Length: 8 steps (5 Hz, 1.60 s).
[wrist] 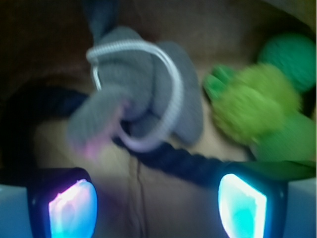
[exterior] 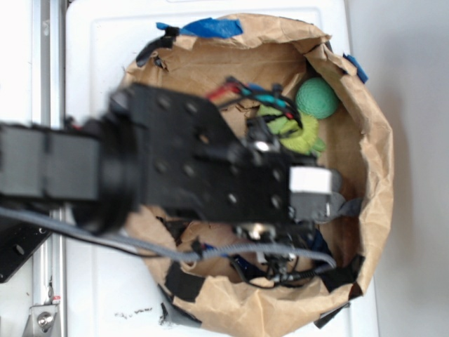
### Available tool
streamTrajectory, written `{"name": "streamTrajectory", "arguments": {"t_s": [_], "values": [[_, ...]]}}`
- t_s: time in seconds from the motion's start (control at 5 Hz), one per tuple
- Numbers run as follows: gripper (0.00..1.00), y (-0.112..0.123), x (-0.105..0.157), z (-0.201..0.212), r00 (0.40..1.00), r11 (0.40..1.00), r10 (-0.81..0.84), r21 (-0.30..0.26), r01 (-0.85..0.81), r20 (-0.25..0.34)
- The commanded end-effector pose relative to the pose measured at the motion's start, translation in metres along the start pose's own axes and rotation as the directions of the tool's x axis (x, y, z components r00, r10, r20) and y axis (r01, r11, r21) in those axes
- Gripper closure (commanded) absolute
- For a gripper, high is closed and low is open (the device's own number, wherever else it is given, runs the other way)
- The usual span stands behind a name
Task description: Grab the gray animal.
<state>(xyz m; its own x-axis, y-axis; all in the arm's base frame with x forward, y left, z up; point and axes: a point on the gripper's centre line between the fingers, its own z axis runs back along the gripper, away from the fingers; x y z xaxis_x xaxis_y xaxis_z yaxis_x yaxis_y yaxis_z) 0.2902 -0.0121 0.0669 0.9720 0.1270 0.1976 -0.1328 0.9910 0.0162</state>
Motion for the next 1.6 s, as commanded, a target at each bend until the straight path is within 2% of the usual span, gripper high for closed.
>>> {"name": "streamTrajectory", "arguments": {"t_s": [0.0,0.2,0.6,0.8,1.4], "values": [[0.0,-0.024,0.036,0.013,0.99,0.999,-0.024,-0.036,0.029,0.136],[0.0,-0.029,0.053,0.012,0.987,1.0,-0.002,-0.028,0.006,0.162],[0.0,-0.028,0.066,0.001,0.988,0.999,0.031,0.001,-0.032,0.15],[1.0,-0.027,0.065,-0.004,0.991,0.999,0.044,0.001,-0.045,0.13],[1.0,-0.025,0.061,-0.003,0.992,0.999,0.046,0.01,-0.047,0.114]]}}
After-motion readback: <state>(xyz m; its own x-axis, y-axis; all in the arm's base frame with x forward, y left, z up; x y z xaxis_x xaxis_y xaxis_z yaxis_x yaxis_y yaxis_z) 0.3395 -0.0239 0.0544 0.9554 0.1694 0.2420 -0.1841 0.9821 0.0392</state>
